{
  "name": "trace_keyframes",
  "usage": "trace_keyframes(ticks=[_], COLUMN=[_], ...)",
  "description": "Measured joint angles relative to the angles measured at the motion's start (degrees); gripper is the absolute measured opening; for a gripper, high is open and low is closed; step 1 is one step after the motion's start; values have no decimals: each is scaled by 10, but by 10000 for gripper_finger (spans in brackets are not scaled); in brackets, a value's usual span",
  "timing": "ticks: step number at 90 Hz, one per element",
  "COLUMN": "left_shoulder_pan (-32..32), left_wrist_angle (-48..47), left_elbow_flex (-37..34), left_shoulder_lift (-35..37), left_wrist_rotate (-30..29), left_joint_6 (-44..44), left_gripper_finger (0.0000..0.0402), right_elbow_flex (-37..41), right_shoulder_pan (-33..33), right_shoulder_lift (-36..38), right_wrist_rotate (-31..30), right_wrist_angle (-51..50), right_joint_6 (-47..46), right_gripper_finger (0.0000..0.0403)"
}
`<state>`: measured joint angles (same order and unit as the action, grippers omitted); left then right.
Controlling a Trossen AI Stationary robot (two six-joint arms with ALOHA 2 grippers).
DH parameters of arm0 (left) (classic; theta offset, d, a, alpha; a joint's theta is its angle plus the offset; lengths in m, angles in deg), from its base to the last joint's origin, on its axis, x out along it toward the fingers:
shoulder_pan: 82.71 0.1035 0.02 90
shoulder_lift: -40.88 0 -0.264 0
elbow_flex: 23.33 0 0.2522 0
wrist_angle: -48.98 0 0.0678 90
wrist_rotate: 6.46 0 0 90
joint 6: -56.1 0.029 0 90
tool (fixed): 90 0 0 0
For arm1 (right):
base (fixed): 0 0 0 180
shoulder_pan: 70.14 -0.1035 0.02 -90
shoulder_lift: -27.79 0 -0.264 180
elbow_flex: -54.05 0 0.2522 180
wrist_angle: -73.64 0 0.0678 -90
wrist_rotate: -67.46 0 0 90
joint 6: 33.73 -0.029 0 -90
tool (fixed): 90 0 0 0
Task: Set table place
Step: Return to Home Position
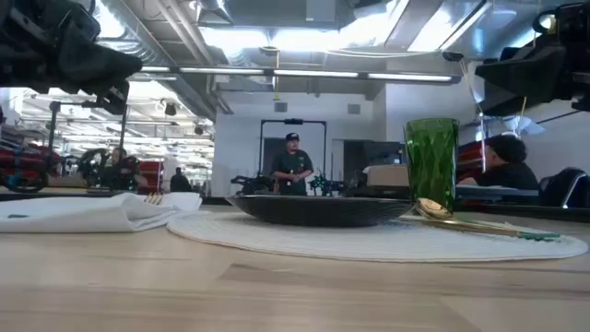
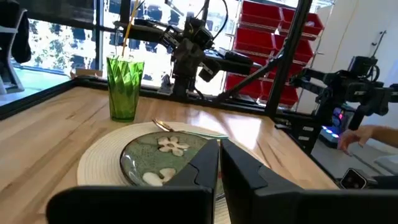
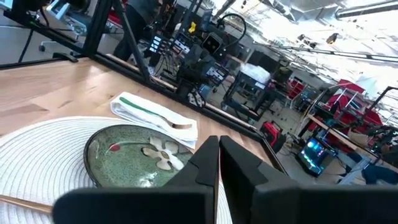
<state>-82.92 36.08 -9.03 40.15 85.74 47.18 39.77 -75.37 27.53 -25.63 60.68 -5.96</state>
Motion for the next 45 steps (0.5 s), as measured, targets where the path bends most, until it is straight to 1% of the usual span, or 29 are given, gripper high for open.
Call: trace_keyframes(ticks=[18,40,45], left_shoulder_pan=[0,0,0], left_wrist_angle=[0,4,15], left_elbow_flex=[0,0,0], left_shoulder_lift=[0,0,0], left_wrist_rotate=[0,0,-8], left_joint_6=[7,49,56], left_gripper_finger=[0,0,0], right_elbow_flex=[0,0,0], right_shoulder_pan=[0,0,0], right_shoulder_lift=[0,0,0], right_wrist_rotate=[0,0,0], right_wrist_angle=[0,0,0], right_joint_6=[0,0,0], right_gripper_finger=[1,1,1])
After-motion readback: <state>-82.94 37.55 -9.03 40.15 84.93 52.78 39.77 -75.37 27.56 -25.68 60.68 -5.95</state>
